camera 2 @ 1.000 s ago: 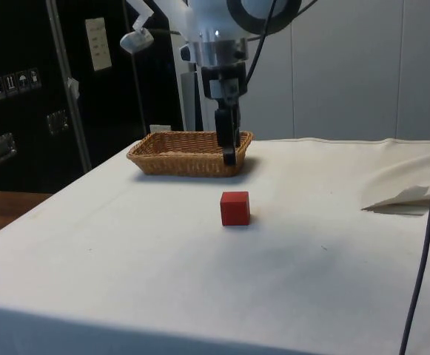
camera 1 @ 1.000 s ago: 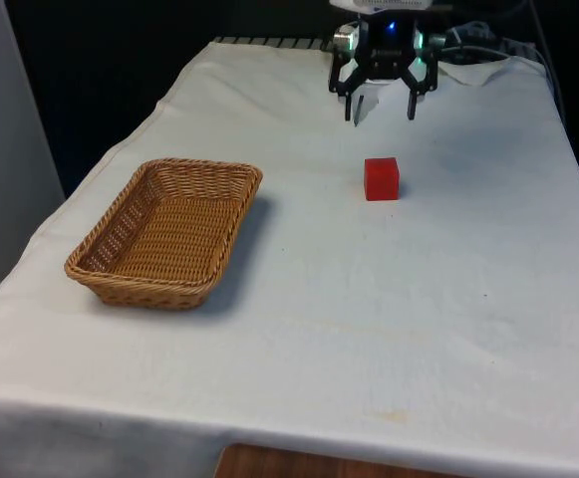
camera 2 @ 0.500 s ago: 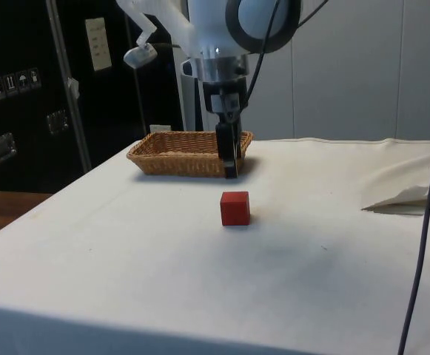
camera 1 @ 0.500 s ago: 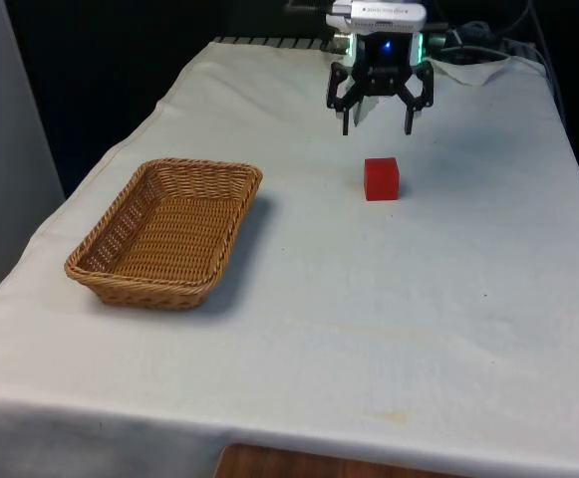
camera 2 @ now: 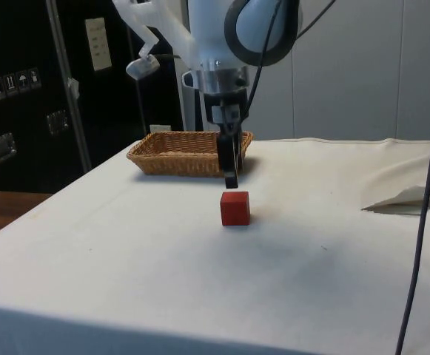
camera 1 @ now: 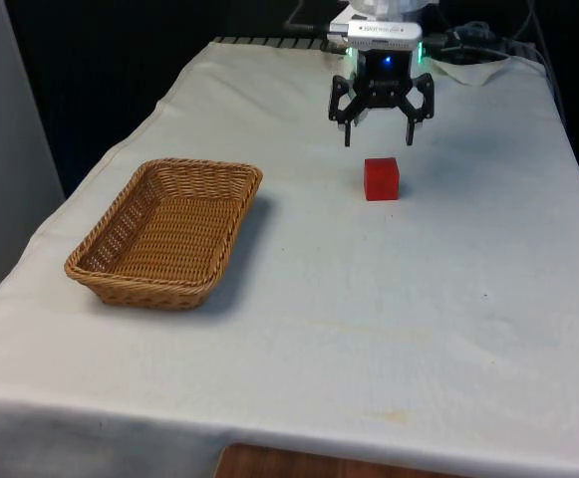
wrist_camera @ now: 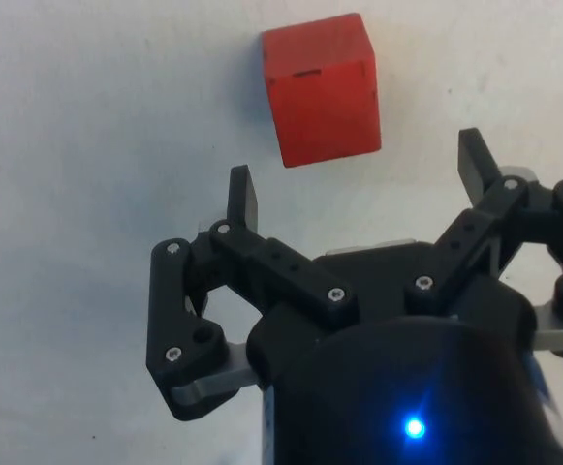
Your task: Pick up the cube and place it into the basket.
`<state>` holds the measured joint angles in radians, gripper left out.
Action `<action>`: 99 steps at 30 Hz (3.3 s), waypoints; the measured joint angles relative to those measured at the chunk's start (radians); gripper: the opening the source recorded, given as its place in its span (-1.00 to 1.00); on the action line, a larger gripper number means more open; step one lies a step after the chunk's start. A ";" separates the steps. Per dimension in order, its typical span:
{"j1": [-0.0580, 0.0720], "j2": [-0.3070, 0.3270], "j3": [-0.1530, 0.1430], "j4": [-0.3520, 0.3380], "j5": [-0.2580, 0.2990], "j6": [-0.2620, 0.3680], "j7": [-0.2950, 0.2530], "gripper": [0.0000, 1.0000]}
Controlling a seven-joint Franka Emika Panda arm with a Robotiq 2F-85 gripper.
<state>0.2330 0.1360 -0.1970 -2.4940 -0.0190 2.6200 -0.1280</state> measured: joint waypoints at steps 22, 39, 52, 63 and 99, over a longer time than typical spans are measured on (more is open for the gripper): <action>0.000 0.069 0.034 0.004 0.058 0.049 -0.003 1.00; 0.000 0.124 0.043 0.035 0.070 0.061 -0.003 1.00; 0.000 0.182 0.043 0.051 0.070 0.102 -0.003 1.00; 0.000 0.213 0.043 0.057 0.070 0.128 -0.003 1.00; -0.001 0.213 0.040 0.056 0.069 0.128 -0.003 -0.53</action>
<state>0.2320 0.3490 -0.1570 -2.4380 0.0500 2.7480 -0.1310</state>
